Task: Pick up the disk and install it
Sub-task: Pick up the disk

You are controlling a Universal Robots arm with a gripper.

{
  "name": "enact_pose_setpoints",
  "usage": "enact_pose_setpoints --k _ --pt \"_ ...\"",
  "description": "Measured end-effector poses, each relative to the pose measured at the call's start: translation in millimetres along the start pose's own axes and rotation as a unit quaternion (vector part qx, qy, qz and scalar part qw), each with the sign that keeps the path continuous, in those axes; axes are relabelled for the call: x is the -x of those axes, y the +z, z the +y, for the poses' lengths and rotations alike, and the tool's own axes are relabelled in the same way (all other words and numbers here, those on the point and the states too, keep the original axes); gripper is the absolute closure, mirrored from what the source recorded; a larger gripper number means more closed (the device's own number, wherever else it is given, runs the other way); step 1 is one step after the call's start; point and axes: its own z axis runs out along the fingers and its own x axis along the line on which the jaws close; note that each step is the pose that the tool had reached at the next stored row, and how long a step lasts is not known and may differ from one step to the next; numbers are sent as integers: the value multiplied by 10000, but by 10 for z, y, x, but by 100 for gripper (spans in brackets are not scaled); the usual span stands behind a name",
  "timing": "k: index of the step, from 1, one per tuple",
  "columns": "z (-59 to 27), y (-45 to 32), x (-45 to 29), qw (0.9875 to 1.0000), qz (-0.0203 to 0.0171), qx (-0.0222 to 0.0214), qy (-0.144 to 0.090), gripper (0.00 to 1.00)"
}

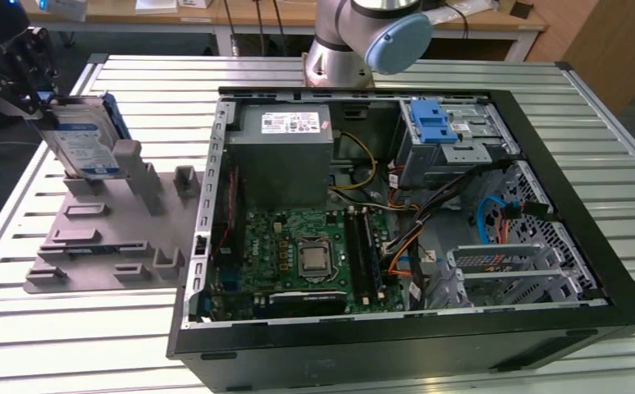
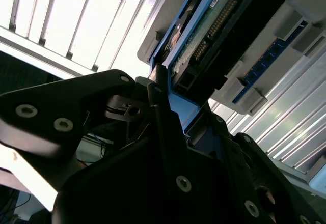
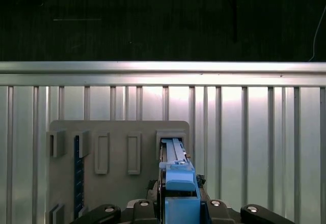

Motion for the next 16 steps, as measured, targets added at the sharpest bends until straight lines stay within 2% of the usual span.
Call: enact_pose_setpoints --k 16 --pt "0 -63 0 10000 -1 -3 0 64"
